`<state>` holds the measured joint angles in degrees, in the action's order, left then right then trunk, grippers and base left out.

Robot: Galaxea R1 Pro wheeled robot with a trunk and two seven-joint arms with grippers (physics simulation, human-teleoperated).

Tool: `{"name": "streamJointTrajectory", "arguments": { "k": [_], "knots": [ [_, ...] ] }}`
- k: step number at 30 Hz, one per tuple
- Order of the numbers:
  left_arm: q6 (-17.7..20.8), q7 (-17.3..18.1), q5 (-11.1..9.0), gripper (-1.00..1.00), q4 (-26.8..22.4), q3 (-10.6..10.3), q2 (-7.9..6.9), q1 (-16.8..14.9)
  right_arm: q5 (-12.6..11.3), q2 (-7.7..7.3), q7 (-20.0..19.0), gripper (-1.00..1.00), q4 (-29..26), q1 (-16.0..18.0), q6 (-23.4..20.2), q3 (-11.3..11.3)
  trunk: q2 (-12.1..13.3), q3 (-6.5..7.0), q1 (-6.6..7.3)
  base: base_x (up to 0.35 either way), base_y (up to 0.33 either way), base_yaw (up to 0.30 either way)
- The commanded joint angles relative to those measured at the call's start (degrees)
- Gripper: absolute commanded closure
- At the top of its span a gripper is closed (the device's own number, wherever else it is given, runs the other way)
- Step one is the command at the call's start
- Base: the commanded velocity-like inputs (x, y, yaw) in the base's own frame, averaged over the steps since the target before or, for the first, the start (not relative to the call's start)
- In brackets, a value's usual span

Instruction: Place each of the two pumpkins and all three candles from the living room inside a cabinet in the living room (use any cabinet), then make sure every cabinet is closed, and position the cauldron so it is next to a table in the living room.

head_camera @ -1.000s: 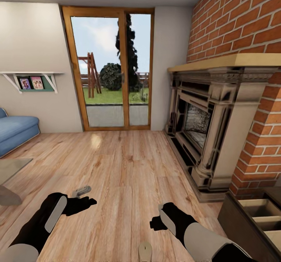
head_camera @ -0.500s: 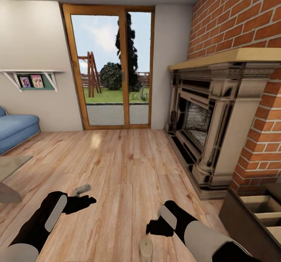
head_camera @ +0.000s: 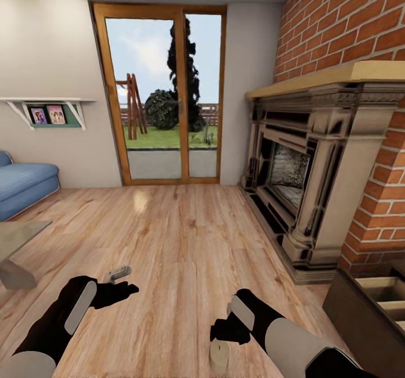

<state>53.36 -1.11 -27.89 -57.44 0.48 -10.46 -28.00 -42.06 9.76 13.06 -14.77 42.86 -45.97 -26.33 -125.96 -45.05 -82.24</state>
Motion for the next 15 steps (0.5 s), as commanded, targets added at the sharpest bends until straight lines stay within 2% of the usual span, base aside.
{"name": "streamJointTrajectory", "arguments": {
  "k": [1, 6, 9, 11, 12, 15],
  "knots": [
    [0.3, -0.1, -0.2, -1.00, -0.1, 0.1, 0.00, 0.0, -0.5, -0.01, 0.5, -1.00, -0.1, 0.0, -0.1, -0.4, -0.4, -0.25, -0.22, 0.000, 0.003, 0.176],
    [0.3, -0.2, -0.2, -1.00, 0.0, 0.0, 0.00, 0.0, 0.0, 0.04, 0.6, -1.00, -0.2, 0.0, 0.4, -0.8, -2.4, -1.20, -1.31, 0.000, 0.001, 0.151],
    [0.3, -0.2, -0.2, -1.00, -0.1, 0.0, 0.00, 0.0, 1.5, 0.07, 0.6, -1.00, -0.3, 0.0, 0.5, -1.2, -3.7, -1.75, -1.97, 0.000, 0.000, 0.035],
    [0.2, -0.2, -0.2, -1.00, -0.1, 0.0, 0.00, 0.0, 3.2, 0.08, 0.6, -1.00, -0.4, 0.0, 0.5, -1.3, -4.5, -2.11, -2.41, 0.000, 0.000, 0.014],
    [0.2, -0.2, -0.2, -1.00, -0.1, 0.0, 0.00, 0.0, 6.6, 0.08, 0.5, -1.00, -0.4, 0.0, 0.5, -1.4, -4.9, -2.29, -2.63, 0.000, 0.000, 0.004],
    [0.2, -0.4, -0.2, -1.00, -0.1, 0.0, 0.00, 0.0, 8.5, 0.09, 0.5, -1.00, -0.4, 0.0, 0.5, -1.4, -6.1, -2.83, -3.29, 0.000, 0.000, 0.002]
  ]
}}
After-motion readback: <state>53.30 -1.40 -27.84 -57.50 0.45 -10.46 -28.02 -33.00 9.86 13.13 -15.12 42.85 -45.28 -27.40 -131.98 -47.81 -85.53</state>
